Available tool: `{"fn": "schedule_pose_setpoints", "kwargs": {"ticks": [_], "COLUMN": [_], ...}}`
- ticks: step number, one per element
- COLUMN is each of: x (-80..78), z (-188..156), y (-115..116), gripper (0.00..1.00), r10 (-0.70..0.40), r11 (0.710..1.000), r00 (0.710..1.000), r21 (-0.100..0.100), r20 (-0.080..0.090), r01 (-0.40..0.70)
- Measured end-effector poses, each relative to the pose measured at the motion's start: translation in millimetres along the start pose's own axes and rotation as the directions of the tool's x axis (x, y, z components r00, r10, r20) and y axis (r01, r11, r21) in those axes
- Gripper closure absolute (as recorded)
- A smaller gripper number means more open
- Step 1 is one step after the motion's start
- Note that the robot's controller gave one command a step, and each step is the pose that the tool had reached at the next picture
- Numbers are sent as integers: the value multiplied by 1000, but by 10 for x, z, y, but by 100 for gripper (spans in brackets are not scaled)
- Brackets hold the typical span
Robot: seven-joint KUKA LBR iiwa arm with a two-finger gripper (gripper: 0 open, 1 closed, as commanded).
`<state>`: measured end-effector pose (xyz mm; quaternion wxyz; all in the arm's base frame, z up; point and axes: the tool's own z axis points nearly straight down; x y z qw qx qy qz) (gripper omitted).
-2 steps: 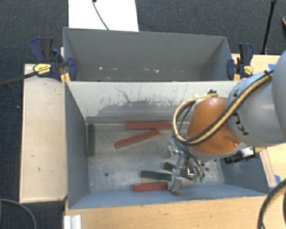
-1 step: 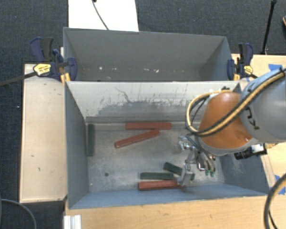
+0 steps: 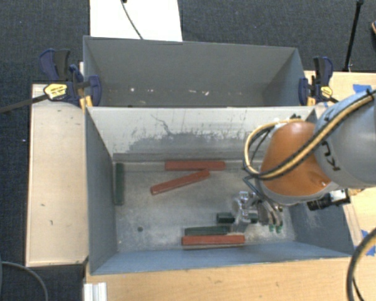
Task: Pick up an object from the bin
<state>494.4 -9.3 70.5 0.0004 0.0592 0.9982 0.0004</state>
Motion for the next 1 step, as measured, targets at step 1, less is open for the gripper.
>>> {"fn": "schedule_pose_setpoints", "kwargs": {"ticks": [1], "x": [-483], "z": [-1548], "y": [198], "gripper": [100], "r10": [-20], "r11": [1000], "r00": [1000], "r21": [-1], "r20": [12], "r01": [20]}}
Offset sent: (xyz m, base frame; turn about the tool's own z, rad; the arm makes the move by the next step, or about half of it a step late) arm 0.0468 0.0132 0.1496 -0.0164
